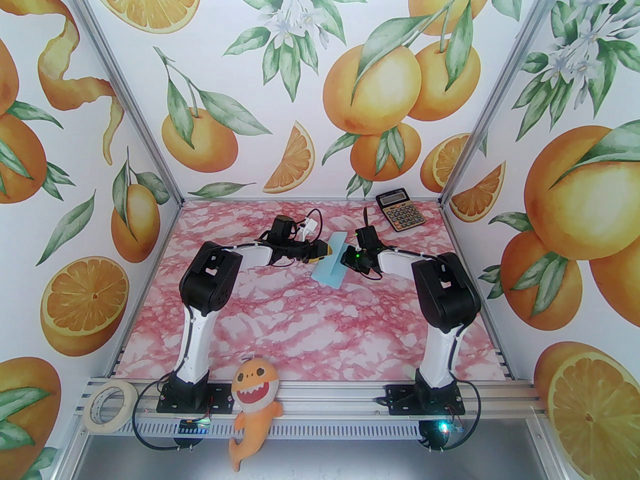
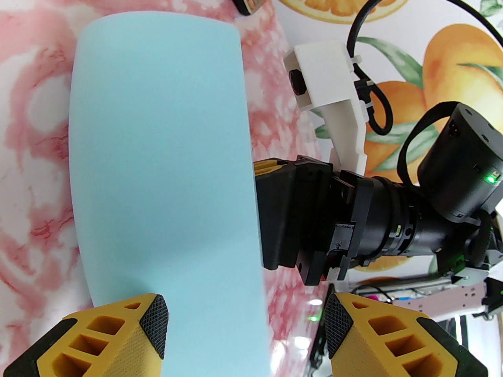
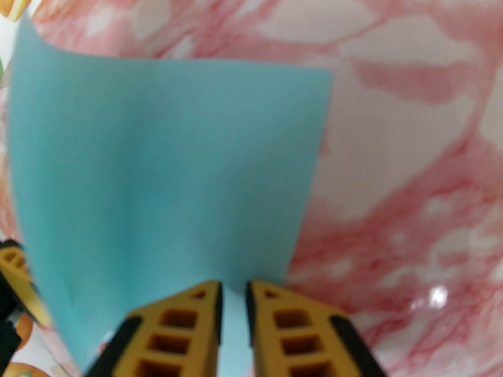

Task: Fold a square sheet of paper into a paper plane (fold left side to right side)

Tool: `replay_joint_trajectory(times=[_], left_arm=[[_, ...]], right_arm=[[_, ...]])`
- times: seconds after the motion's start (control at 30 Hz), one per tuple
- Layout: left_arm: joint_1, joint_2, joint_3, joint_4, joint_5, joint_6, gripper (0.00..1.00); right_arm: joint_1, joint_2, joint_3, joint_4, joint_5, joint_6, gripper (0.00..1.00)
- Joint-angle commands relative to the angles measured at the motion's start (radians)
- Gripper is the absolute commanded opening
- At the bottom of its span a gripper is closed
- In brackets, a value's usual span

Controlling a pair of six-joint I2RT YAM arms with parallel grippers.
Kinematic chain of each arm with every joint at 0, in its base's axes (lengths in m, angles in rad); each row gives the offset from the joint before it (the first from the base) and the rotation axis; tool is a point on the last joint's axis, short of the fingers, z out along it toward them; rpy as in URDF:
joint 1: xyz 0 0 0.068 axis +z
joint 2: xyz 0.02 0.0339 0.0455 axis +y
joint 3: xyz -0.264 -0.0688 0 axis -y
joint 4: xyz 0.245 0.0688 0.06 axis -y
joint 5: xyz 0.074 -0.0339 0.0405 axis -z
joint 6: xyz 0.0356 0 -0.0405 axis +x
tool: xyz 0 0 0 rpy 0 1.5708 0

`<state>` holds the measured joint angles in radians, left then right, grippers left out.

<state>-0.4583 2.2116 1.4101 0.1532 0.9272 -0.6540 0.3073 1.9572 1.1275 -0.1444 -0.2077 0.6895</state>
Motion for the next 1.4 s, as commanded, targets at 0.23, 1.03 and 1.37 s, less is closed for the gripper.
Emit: replay_joint_trajectory(times=[0.23,1.03,1.37], left_arm=[[0.000,-0.025,0.021,-0.013,0.022,0.023,0.70],[-0.017,-0.015,0.035,-0.017,0.034,0.025,0.68],[-0.020,-0.016,0.035,-0.023,0.035,0.030,0.68]], right_arm=[[-0.052,-0.067,-0.152,0.175,-0.197,0.127,0.33],[-0.081,-0.176,-0.238,0.488,-0.316,0.317,0.47],[-0.067,-0.088,-0.182,0.437,-0.323,0.300,0.39]])
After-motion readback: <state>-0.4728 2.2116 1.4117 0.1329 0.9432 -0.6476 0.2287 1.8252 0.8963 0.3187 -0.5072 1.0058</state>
